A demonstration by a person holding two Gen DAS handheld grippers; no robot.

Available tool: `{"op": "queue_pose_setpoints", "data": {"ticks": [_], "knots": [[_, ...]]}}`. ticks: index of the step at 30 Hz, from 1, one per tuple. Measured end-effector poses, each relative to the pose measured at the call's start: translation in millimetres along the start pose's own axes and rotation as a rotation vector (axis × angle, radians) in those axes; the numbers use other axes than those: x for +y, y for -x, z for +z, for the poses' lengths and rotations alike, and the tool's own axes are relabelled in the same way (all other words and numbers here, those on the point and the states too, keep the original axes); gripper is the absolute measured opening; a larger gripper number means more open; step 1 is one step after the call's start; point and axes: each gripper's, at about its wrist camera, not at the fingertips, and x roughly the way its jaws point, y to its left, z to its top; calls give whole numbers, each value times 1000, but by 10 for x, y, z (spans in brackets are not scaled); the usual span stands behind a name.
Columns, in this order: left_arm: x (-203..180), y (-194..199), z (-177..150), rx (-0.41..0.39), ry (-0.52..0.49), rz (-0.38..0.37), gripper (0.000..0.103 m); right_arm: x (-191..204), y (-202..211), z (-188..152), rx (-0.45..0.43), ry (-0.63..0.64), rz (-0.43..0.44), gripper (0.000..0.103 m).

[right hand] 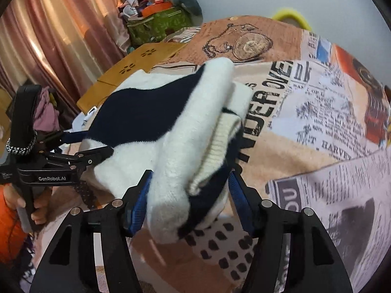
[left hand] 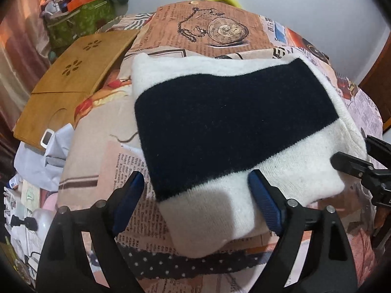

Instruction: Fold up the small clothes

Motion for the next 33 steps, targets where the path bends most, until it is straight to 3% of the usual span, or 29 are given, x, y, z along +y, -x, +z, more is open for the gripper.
{"op": "queue_pose_setpoints", "data": {"ticks": [4,8,15,24,29,33], "knots": [[-62,239,-24,-39,-20,30,88,152,193,-30,-9,48,-50,58],[-82,612,-32,-113,6,15,87,229,498,-18,-80,67,-54,58],[-283,1659,-84,-363,-20,14,87,527,1386,-8,-316,55,-4,58],[-542,2876,-359,-649,-51,-46,87,977,2327,-141,-573,100,34,58],[-607,3304,-635,-762,-33,-49,87,1208,2635,-308,-670,121,18,58],[-588,3479,-821,-806,-8,-71,87,1396,2776,-496,-740,134,-67,64]]}}
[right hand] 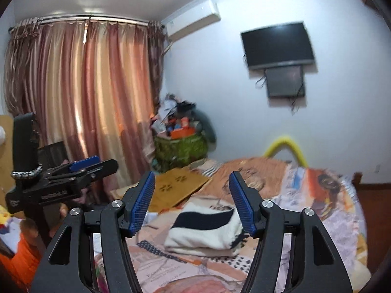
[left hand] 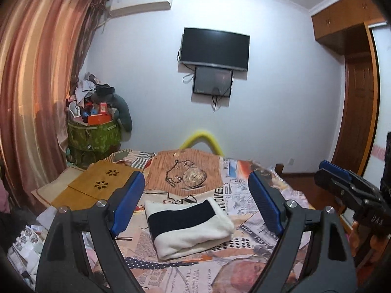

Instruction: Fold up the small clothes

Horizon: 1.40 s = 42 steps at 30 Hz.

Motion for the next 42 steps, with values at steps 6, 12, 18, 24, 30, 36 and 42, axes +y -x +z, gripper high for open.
{"op": "queue_pose_setpoints", "data": {"ticks": [6,12,18,24,30,36,42], "knots": [[2,223,-56,-34,-3,-2,95,114,119,-43,-13,-3,-44,86],[-24,353,-92,-53,-14,16,103,85,102,-54,-12,-3,-106,102],[-53,409,-118,-53,-14,20,103,113,125,-79,7,0,-118,102],[-70,390,-124,-49,-13,19,103,122,181,-103,12,4,-117,102],[-85,385,-130,-55,-21,19,103,118,188,-107,16,2,-116,102],[-105,388,-146,-54,-26,14,103,118,196,-109,17,2,-116,103],[-109,395,-152,-50,-28,4,103,115,211,-102,19,2,-116,103]]}}
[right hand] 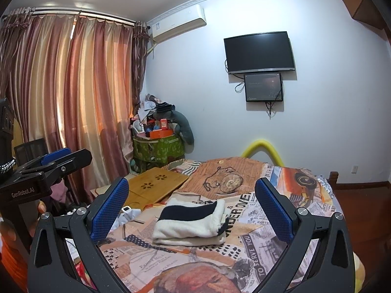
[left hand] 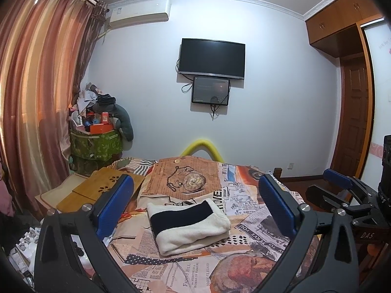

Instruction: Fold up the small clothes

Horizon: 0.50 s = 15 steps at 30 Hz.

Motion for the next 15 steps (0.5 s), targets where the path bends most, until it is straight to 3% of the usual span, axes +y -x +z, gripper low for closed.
{"op": "queue_pose_setpoints", "data": {"ticks": [15], "knots": [[-41,0,-16,0,-17,-11,103,7,19,17,5,-7,-6,103]]}}
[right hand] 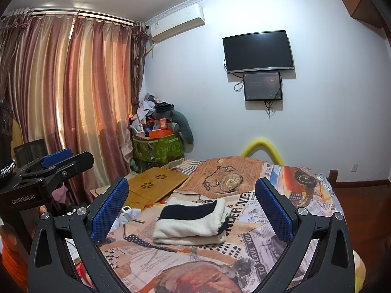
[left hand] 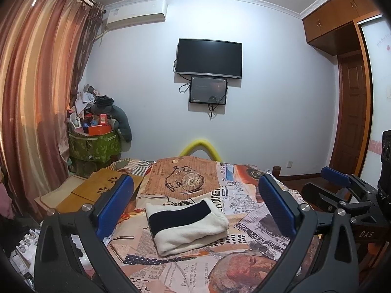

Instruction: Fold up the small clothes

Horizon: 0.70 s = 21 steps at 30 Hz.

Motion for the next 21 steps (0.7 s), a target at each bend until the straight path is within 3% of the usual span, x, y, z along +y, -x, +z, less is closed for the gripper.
{"op": "queue_pose_setpoints", "data": {"ticks": [21], "knots": [[116,-92,-34,43,44,-39,103,4,-11,25,10,0,-7,103]]}}
